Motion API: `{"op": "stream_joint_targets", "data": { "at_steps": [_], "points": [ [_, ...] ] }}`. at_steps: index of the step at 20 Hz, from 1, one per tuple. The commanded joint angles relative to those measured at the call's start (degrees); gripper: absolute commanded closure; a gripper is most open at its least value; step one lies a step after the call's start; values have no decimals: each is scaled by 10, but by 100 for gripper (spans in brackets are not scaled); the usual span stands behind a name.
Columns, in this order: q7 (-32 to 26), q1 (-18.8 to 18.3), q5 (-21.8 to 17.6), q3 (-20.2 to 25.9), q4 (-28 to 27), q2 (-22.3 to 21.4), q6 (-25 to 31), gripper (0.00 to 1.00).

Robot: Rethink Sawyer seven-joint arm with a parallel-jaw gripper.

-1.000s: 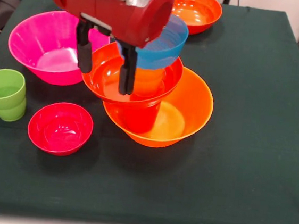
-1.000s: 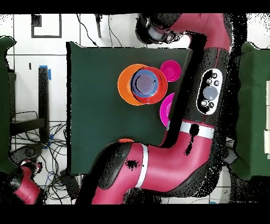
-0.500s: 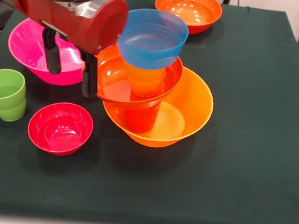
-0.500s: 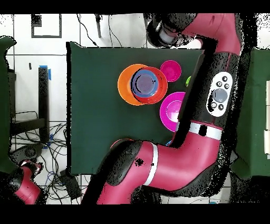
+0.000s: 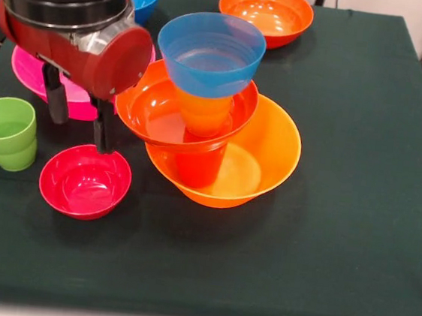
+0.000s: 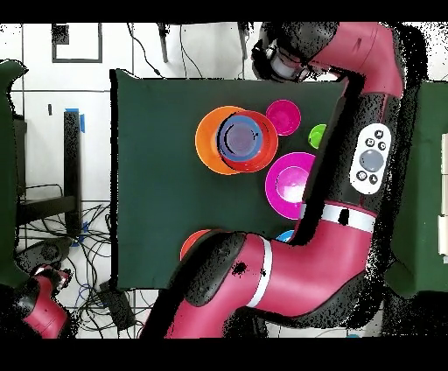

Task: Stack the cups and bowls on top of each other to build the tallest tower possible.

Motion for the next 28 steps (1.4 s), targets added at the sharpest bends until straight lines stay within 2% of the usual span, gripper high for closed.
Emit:
{"op": "stream_joint_targets", "data": {
  "at_steps": [1, 6, 14, 21, 28],
  "points": [
    [-183, -16, -10, 35, 117, 13, -47, 0],
    [-192, -22, -15, 38, 118, 15, -44, 0],
    [-184, -30, -21, 27, 156, 2, -47, 0],
    [-214, -43, -37, 26, 143, 12, -36, 0],
    [-236, -54, -37, 27, 155, 11, -39, 0]
  ]
}}
